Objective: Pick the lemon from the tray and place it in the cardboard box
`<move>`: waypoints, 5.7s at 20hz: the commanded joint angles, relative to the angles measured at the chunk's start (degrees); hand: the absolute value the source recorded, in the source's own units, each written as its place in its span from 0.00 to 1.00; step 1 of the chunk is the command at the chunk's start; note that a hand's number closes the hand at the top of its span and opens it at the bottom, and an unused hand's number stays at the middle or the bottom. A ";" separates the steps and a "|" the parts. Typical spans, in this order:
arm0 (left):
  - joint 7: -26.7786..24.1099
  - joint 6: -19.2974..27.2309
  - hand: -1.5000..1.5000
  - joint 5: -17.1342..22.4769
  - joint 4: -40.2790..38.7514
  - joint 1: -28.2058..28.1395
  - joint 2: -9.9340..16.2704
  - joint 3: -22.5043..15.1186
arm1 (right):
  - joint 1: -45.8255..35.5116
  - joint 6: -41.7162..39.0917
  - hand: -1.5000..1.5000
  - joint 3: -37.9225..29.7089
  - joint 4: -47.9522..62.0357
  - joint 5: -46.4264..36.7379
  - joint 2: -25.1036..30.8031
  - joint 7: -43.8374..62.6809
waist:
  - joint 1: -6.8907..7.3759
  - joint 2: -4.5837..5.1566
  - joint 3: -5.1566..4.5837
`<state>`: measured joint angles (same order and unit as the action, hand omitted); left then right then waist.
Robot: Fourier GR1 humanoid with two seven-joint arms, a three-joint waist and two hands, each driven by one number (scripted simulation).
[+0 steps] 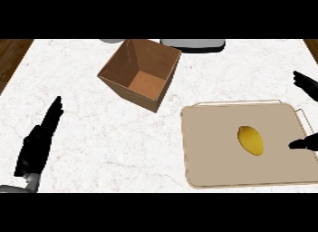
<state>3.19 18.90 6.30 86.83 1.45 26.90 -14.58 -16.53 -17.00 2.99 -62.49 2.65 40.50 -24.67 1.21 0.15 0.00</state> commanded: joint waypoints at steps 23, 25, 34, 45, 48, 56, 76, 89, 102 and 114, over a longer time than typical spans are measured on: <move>-0.80 -6.81 0.50 -4.80 0.85 -3.52 -5.41 7.96 | 5.51 -10.26 0.00 7.47 -15.00 -23.73 -5.80 21.45 | -1.18 -0.20 0.00; 6.41 -4.92 0.50 -8.44 5.76 -1.19 -6.00 6.12 | 3.50 -10.19 0.00 6.35 -9.11 -25.70 -6.12 17.35 | -1.05 -0.16 0.02; 0.34 -8.58 0.50 -11.92 0.13 -2.39 -10.46 10.12 | 4.79 -13.30 0.00 1.89 -13.49 -30.57 -10.49 19.04 | -1.18 -0.19 0.00; 3.07 -13.32 0.50 -11.54 4.23 -3.06 -10.86 14.62 | 2.07 -8.42 0.00 -0.94 -1.20 -36.61 -14.76 9.93 | -0.86 -0.13 0.03; 2.04 -12.20 0.50 -15.49 1.76 -2.20 -13.96 13.50 | 4.57 -11.33 0.00 -0.16 -9.57 -37.25 -18.22 16.84 | -1.17 -0.18 0.00; 2.56 -12.29 0.50 -16.49 0.21 1.32 -15.48 14.70 | -1.29 -10.83 0.00 -1.65 2.89 -41.26 -14.83 8.00 | -1.03 -0.11 0.01; 2.49 -16.17 0.50 -17.06 1.14 1.39 -16.03 15.26 | -17.34 9.34 1.00 2.04 11.62 -59.19 -17.60 9.12 | 2.06 0.89 0.09; 3.76 -14.97 0.50 -18.20 4.26 -0.32 -17.62 14.65 | -37.12 17.85 1.00 -5.81 35.17 -57.94 -15.02 -6.16 | 0.63 0.34 0.09; 2.04 -15.84 0.50 -17.97 1.13 -1.28 -16.70 16.36 | -45.85 -2.63 1.00 -12.61 22.10 -40.29 -24.35 -8.72 | -1.38 -0.45 -0.03; 1.13 -15.52 0.50 -19.23 0.76 -1.55 -17.44 16.49 | -53.26 5.89 1.00 -7.98 23.27 -44.11 -38.58 8.41 | -0.32 -0.01 -0.03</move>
<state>5.23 2.79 -11.83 88.88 0.14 10.04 2.37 -68.14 -13.81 -6.55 -40.31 -40.08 6.21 -20.08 0.72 0.03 -0.02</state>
